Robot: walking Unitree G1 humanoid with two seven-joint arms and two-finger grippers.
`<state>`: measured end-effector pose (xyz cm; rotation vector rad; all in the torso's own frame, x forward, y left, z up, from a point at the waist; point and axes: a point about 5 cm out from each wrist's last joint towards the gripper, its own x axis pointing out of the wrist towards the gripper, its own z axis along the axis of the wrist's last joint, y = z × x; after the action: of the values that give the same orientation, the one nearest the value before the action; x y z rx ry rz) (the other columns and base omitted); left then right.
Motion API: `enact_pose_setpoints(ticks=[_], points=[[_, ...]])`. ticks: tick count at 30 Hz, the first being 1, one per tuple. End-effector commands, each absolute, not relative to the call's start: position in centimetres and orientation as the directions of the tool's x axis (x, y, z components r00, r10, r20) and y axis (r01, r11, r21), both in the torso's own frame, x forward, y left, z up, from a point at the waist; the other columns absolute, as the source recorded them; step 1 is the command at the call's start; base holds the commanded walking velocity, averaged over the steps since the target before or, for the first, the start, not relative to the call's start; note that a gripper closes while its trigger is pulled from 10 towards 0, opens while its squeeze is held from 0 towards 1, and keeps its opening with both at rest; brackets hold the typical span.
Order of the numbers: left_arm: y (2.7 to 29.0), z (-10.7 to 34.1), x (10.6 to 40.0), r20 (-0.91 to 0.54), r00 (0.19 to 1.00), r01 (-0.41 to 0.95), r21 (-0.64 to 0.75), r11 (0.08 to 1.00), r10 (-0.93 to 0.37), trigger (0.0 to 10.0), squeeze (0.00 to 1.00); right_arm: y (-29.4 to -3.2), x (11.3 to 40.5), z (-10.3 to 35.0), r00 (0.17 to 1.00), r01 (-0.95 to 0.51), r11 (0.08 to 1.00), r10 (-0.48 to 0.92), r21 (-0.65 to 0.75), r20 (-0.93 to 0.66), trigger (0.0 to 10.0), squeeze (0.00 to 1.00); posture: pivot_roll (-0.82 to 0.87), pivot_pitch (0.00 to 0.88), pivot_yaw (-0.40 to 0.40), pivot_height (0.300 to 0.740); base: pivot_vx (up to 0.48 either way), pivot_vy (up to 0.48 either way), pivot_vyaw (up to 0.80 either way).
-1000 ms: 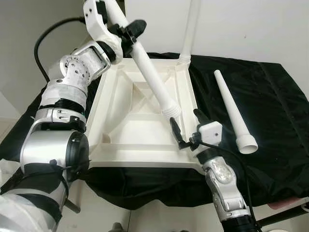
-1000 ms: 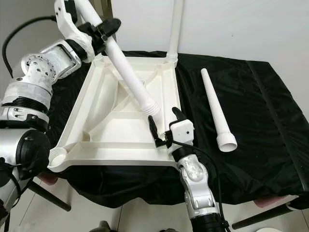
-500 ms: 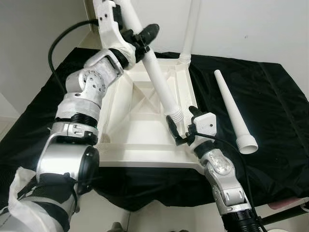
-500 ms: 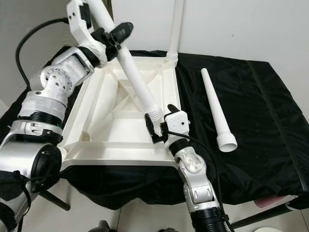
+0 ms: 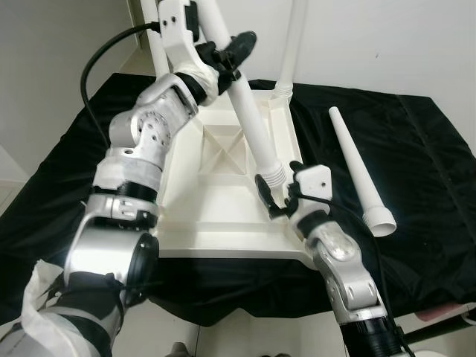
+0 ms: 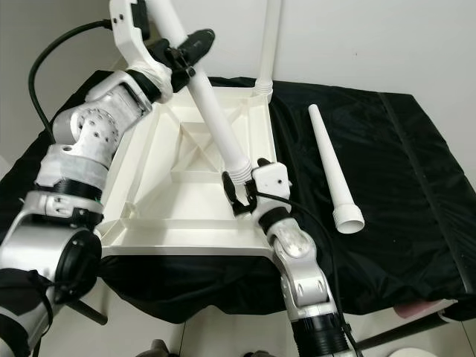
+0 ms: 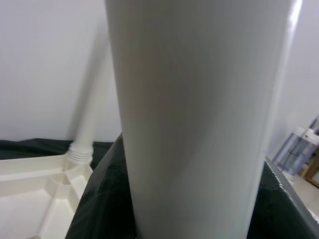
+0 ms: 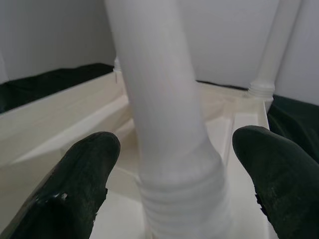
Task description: Building children table
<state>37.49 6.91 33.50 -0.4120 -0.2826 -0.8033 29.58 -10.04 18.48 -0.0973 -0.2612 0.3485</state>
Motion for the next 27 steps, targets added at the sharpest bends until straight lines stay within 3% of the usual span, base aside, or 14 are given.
enact_pose_setpoints(ticks=[1, 14, 27], points=[[6.5, 34.2, 36.9, 0.419, 0.642, 0.755, -0.201, 0.624, -0.642, 10.0, 0.00, -9.8, 29.8, 18.3, 0.916, -0.314, 0.939, 0.339, -0.143, 0.214, 10.0, 0.00, -0.06, 0.071, 0.005, 0.740, 0.000, 0.000, 0.00], [4.8, 34.8, 35.6, 0.458, 0.636, 0.749, -0.172, 0.639, -0.622, 10.0, 0.00, -8.7, 33.1, 20.7, 0.933, -0.256, 0.928, 0.311, -0.269, 0.184, 10.0, 0.00, -0.03, 0.066, -0.019, 0.740, 0.000, 0.000, 0.00], [4.3, 34.9, 35.1, 0.463, 0.636, 0.740, -0.140, 0.658, -0.617, 10.0, 0.00, -8.2, 34.3, 21.7, 0.953, -0.215, 0.927, 0.269, -0.309, 0.142, 10.0, 0.00, -0.03, 0.067, -0.025, 0.740, 0.000, 0.000, 0.00]])
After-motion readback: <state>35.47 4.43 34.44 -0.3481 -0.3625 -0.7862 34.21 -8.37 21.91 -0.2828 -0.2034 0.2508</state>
